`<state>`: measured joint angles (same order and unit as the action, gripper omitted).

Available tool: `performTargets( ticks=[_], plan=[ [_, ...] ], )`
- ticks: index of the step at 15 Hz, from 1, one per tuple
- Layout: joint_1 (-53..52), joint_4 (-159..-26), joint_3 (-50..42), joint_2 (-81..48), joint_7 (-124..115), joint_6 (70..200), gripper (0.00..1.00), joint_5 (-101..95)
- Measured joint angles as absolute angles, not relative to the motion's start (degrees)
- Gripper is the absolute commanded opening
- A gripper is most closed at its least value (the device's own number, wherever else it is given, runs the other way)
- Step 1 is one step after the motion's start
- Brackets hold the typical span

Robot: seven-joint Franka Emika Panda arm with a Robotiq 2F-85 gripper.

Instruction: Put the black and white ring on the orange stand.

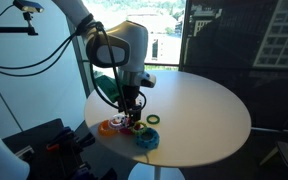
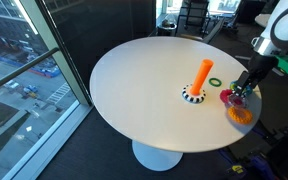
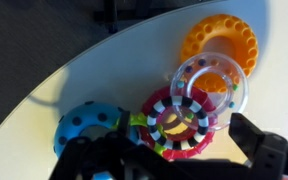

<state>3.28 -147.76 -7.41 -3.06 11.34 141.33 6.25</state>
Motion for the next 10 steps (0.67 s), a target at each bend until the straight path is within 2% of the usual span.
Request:
performTargets(
  ticks=[10],
  plan=[
    [4.2,-146.8,-7.0,-5.7,16.0,142.7,1.00,12.3]
  ],
)
